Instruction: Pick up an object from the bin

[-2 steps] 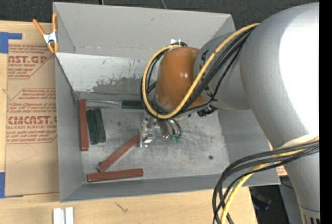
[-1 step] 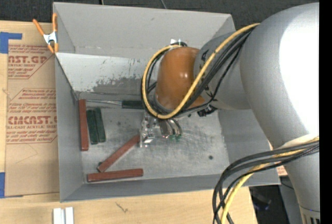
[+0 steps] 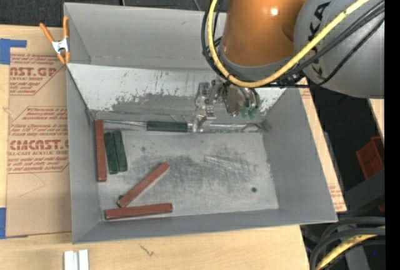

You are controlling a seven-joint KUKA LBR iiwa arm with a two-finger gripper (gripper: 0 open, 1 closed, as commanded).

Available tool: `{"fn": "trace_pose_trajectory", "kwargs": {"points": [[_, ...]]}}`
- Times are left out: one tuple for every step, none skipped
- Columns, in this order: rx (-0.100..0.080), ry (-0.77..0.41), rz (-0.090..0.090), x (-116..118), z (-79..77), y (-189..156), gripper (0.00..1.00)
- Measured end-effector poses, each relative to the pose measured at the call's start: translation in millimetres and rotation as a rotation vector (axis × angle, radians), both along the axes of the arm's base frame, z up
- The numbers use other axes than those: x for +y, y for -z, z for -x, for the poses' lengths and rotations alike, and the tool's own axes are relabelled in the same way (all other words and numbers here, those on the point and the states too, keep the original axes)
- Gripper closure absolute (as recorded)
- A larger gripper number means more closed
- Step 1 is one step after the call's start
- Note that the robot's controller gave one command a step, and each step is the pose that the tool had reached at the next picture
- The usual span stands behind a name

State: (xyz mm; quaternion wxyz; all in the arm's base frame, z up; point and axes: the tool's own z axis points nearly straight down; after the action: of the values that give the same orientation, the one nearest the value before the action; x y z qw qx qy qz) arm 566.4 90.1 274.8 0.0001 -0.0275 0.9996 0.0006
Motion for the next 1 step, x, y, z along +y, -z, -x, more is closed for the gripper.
{"fn": "trace_pose_trajectory", "kwargs": {"points": [[-0.007,0.0,0.0,-0.9,-2.7,-23.1,1.0]]}}
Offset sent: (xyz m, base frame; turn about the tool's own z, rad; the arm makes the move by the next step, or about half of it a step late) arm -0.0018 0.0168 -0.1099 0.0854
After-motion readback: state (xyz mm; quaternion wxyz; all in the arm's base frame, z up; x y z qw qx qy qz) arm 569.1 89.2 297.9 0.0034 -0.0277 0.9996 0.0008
